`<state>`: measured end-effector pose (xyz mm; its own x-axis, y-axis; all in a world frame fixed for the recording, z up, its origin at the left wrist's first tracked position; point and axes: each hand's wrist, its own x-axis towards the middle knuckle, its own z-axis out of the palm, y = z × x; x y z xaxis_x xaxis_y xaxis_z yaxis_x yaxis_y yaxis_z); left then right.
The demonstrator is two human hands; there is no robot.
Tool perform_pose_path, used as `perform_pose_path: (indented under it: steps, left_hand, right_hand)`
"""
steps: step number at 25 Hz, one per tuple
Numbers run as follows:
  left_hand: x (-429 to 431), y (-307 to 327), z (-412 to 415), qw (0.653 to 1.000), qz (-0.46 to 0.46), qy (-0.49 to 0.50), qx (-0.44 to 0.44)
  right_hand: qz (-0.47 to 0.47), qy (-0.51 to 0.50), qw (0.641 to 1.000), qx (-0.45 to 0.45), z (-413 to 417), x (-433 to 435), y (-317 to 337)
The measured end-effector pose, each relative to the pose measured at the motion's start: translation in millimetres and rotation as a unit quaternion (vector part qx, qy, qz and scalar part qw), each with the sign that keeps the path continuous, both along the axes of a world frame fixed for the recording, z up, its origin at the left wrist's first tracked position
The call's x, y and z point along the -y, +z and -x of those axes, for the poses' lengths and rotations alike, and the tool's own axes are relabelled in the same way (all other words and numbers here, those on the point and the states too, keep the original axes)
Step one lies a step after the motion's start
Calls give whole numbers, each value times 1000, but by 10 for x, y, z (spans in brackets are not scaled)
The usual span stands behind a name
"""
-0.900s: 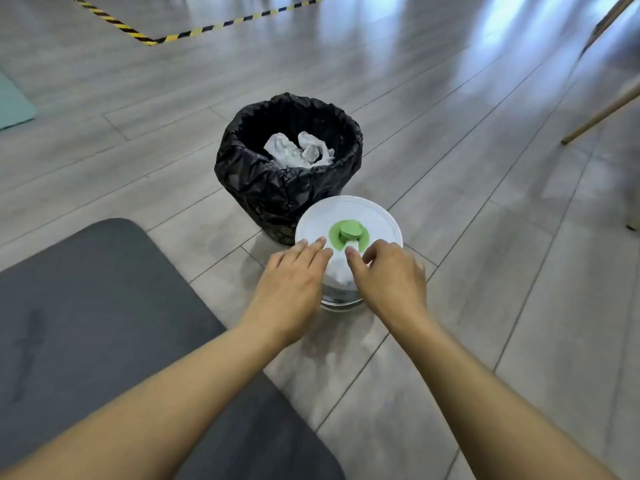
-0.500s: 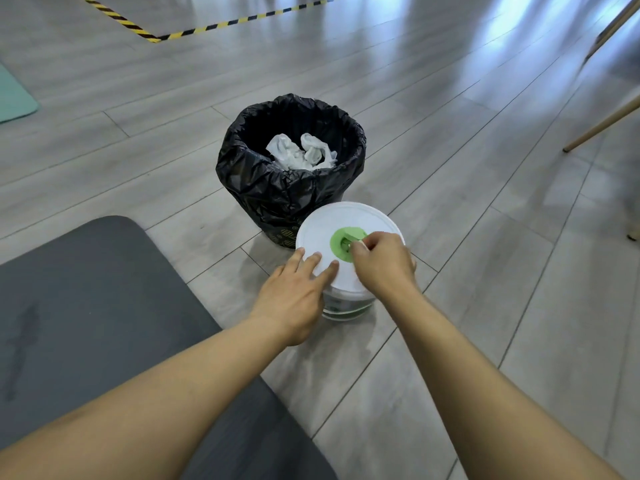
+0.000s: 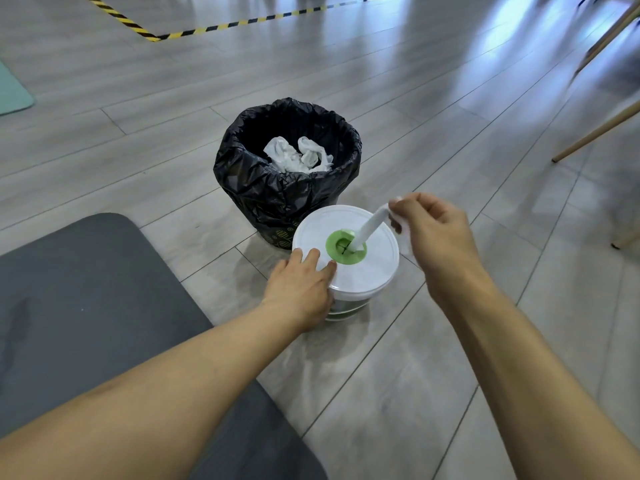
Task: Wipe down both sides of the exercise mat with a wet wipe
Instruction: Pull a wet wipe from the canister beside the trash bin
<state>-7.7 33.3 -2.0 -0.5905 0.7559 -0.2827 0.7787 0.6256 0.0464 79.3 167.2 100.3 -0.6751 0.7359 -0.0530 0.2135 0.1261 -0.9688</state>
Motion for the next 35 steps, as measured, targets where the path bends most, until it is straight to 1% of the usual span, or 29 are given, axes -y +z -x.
perform_pose_path:
  steps: [3, 5, 8, 10, 12, 13, 15, 16, 17, 19, 20, 21, 22, 24, 25, 28, 30, 31, 32, 34, 35]
  left_hand:
    - [-15, -1, -28, 1000, 6, 6, -2]
    - [-23, 9, -25, 1000, 5, 8, -3]
    - [-5, -11, -13, 1000, -8, 9, -1]
    - [19, -28, -19, 1000, -14, 12, 7]
    - [41, -40, -26, 998, -39, 28, 27]
    - [51, -41, -14, 995, -74, 44, 44]
    - [40, -46, -32, 983, -157, 68, 72]
    - [26, -54, -52, 980, -177, 57, 68]
    - [6, -61, -75, 983, -174, 30, 54]
    - [-38, -105, -111, 990, -135, -23, 34]
    - [-53, -131, -123, 993, -113, -31, 31]
    - [-55, -150, -129, 994, -103, -34, 26]
    - [-42, -166, -131, 994, -103, -38, 21]
    - [13, -188, -120, 992, -114, -45, 16]
    - [49, -195, -104, 992, -118, -46, 19]
    - [109, -208, -73, 991, -118, -60, 31]
    - [119, -195, -93, 989, -135, -30, 51]
    - [118, -192, -103, 988, -144, -17, 53]
    - [112, -195, -116, 988, -144, -15, 50]
    - [100, -228, -130, 991, -129, -23, 33]
    - [86, -250, -118, 992, -123, -25, 25]
  right_hand:
    - [10, 20, 994, -103, -100, 51, 355]
    - [2, 43, 988, -148, -210, 71, 539]
    - [-11, 55, 988, -140, -460, 130, 639]
    - [17, 64, 989, -134, -662, 161, 551]
    - [43, 85, 990, -100, -848, 195, 382]
    - [54, 86, 992, -69, -920, 212, 298]
    - [82, 49, 995, 7, -1047, 230, 97]
    - [97, 30, 994, 52, -1075, 256, 0]
    - [101, 18, 989, 103, -1064, 281, -107]
    - [63, 11, 980, 190, -940, 307, -282]
    - [25, 9, 976, 218, -826, 298, -357]
    - [-36, 14, 968, 248, -682, 278, -435]
    - [-112, 30, 952, 285, -514, 257, -524]
    - [-255, 53, 904, 340, -160, 237, -678]
    - [-298, 53, 885, 354, 1, 235, -739]
    - [-352, 54, 844, 402, 292, 213, -912]
    - [-360, 74, 830, 419, 363, 175, -970]
    - [-340, 77, 844, 409, 382, 139, -966]
    - [-297, 74, 869, 390, 396, 83, -950]
    - [-184, 52, 924, 331, 427, -85, -889]
    - [-130, 41, 945, 298, 438, -167, -844]
